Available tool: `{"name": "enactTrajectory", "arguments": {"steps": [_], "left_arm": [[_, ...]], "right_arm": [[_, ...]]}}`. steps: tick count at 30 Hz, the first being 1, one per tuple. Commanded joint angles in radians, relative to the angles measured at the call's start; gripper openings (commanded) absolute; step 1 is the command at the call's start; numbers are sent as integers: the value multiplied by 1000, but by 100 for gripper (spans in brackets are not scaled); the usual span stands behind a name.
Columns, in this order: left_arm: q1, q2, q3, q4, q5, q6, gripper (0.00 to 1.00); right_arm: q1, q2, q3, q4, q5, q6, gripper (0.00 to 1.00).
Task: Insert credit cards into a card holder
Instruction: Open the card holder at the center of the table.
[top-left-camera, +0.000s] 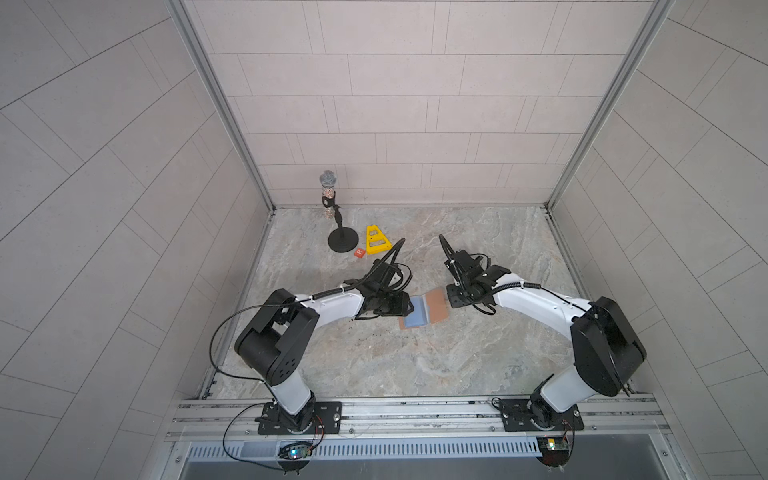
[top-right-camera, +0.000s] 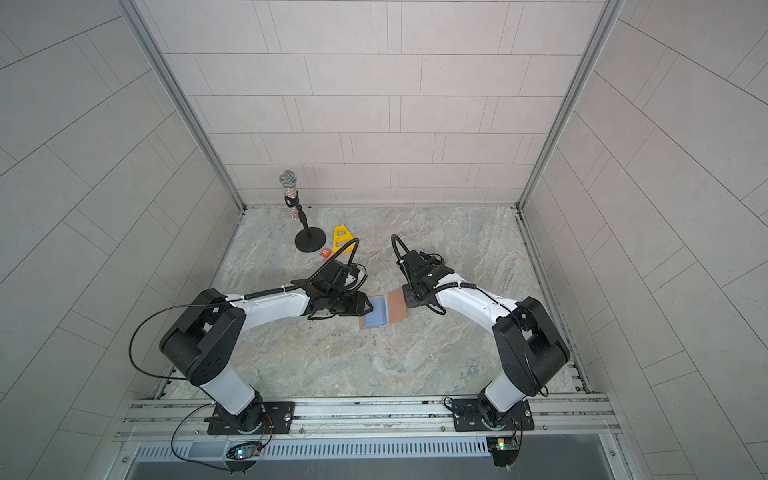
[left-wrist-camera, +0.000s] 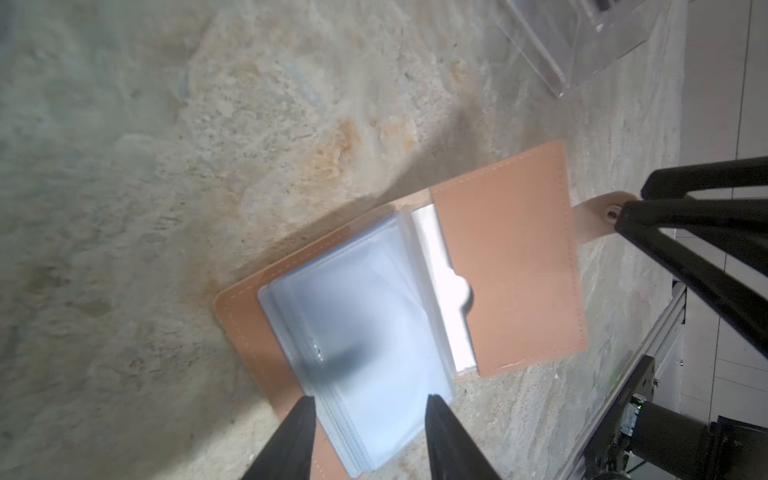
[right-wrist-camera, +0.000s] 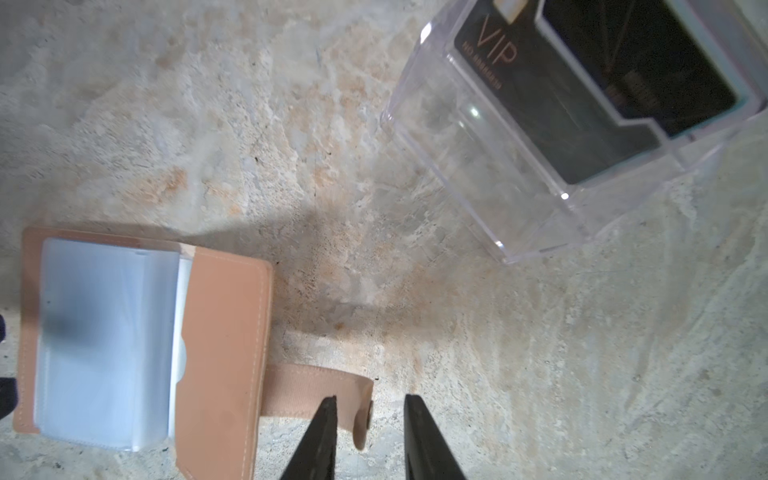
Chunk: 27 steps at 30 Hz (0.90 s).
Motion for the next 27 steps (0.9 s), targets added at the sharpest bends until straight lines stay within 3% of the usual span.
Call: {"name": "enactTrajectory", "arguments": {"steps": [1, 8, 16, 21, 27], "left_arm": [[-5, -50, 36, -60, -20, 27, 52], [-4, -100, 49, -75, -19, 38, 55], [-5, -132, 84, -91, -22, 49, 55], [-5, -98, 157, -115, -30, 43, 55], [-7, -1, 270, -99, -62, -52, 55]], "right_arm": [[-13, -27, -18, -11, -8, 9, 32], [-44, -77, -33, -11, -19, 0, 43], [-111, -167, -38, 23, -160, -73, 44], [-185, -173, -18, 25, -209, -152, 44], [-307, -136, 40, 42, -253, -248, 49]]}}
